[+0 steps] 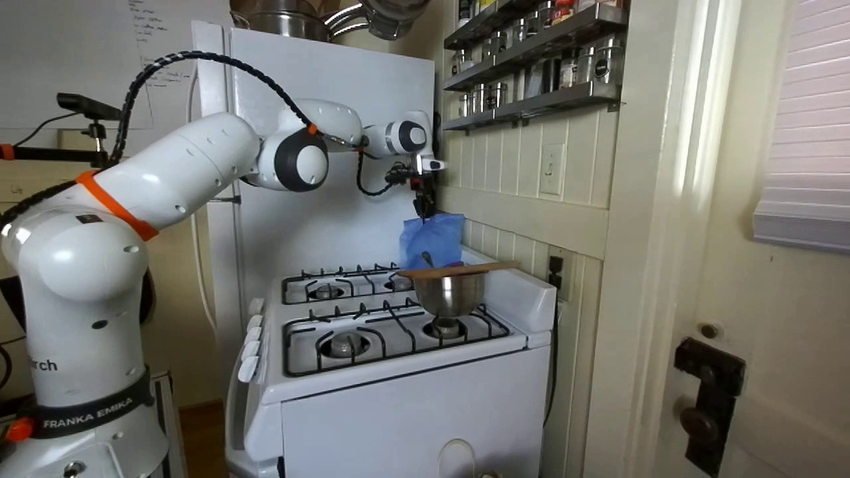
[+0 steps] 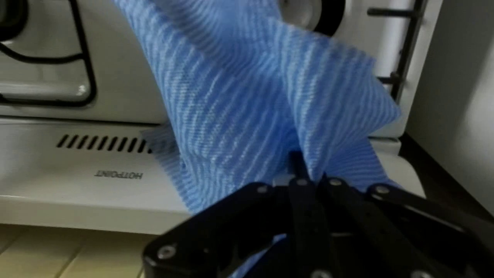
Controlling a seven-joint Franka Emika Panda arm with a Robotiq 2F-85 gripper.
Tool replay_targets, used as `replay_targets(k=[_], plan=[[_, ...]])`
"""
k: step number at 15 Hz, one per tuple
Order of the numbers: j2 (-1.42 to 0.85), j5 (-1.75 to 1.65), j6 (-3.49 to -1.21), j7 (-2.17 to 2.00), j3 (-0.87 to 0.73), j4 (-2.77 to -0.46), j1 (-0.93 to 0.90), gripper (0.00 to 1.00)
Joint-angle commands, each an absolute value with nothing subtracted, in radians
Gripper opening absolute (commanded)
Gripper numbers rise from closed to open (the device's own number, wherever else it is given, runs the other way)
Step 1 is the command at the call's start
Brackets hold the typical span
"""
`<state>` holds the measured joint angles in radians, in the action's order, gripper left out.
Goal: Use the blue fabric to wipe the stove.
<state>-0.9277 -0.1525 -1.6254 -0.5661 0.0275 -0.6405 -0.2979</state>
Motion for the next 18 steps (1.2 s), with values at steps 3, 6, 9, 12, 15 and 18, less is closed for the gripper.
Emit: replay_targets(k=[3,6,9,12,15,18], plan=[[-0.725,-0.243,-1.411,-0.751,-0.037,-0.853,-0.378,0.0],[-0.623,-0.183,-1.383,-0.925,-0.013,-0.981,-0.389,0.0],[-0.548,-0.072,-1.402,-1.011,0.038,-1.118,-0.391,0.0],[-0.496,0.025,-1.491,-1.028,0.093,-1.255,-0.396,0.04],[-0.434,0.068,-1.552,-1.1,0.104,-1.397,-0.399,0.32],[-0.354,0.03,-1.647,-1.23,0.069,-1.538,-0.4,0.54]])
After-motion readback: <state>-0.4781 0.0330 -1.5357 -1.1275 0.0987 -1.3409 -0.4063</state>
